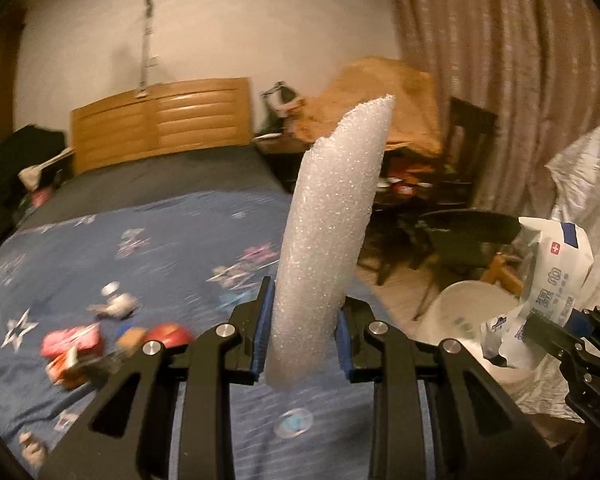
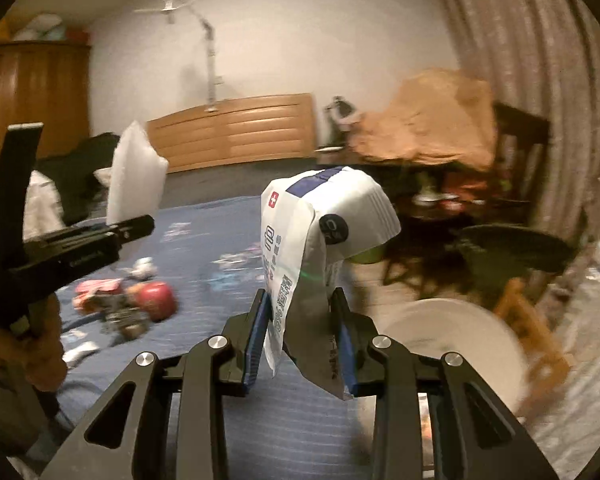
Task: Collect trash
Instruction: 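Carry the foam sleeve and wet-wipe packet over the white bucket with both tools, then open both tools to drop the foam and wipes into the bucket, then move both tools back over the bed toward the remaining trash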
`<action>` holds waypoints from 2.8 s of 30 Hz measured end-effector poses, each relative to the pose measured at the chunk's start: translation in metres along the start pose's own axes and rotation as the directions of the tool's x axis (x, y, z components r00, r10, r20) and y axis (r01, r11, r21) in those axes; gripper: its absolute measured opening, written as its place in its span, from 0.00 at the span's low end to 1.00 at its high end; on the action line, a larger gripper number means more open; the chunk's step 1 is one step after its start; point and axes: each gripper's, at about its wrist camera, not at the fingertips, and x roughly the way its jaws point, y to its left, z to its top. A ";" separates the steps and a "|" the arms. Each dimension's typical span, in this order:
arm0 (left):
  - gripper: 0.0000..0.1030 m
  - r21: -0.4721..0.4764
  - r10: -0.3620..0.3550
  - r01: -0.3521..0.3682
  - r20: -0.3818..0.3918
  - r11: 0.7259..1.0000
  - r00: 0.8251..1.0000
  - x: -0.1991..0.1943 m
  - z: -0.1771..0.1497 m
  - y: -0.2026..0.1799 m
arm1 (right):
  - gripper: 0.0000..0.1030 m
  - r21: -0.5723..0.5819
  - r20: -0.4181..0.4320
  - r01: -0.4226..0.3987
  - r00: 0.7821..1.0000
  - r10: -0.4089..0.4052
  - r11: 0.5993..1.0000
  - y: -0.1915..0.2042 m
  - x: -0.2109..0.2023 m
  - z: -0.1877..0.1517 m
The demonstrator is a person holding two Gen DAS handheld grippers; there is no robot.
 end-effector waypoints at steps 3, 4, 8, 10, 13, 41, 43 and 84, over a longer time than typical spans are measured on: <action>0.25 0.032 -0.058 0.058 -0.008 0.998 0.998 0.021 0.014 -0.037 | 0.32 0.009 -0.005 0.081 0.997 -0.081 0.997 -0.047 -0.001 0.008; 0.25 0.043 -0.077 0.077 -0.014 0.996 0.997 0.029 0.019 -0.050 | 0.32 0.013 -0.011 0.099 0.995 -0.099 0.995 -0.061 0.001 0.009; 0.25 0.069 -0.136 0.139 -0.048 0.988 0.990 0.063 0.033 -0.093 | 0.32 0.028 -0.055 0.167 0.985 -0.165 0.986 -0.118 0.005 0.016; 0.25 0.080 -0.161 0.166 -0.064 0.983 0.985 0.078 0.037 -0.112 | 0.32 0.037 -0.076 0.186 0.980 -0.183 0.982 -0.137 0.012 0.019; 0.25 0.094 -0.194 0.202 -0.087 0.975 0.977 0.099 0.039 -0.137 | 0.32 0.057 -0.106 0.201 0.975 -0.194 0.978 -0.157 0.024 0.022; 0.26 0.223 -0.224 0.297 -0.302 0.928 0.927 0.173 -0.023 -0.216 | 0.32 0.193 -0.298 0.214 0.942 -0.151 0.958 -0.227 0.091 -0.037; 0.26 0.229 -0.223 0.298 -0.306 0.927 0.926 0.173 -0.025 -0.217 | 0.32 0.193 -0.300 0.213 0.942 -0.149 0.958 -0.226 0.092 -0.038; 0.76 0.139 -0.025 0.059 -0.233 0.989 0.972 0.137 -0.066 -0.118 | 0.55 0.108 -0.021 0.175 0.985 -0.174 0.979 -0.137 0.058 -0.057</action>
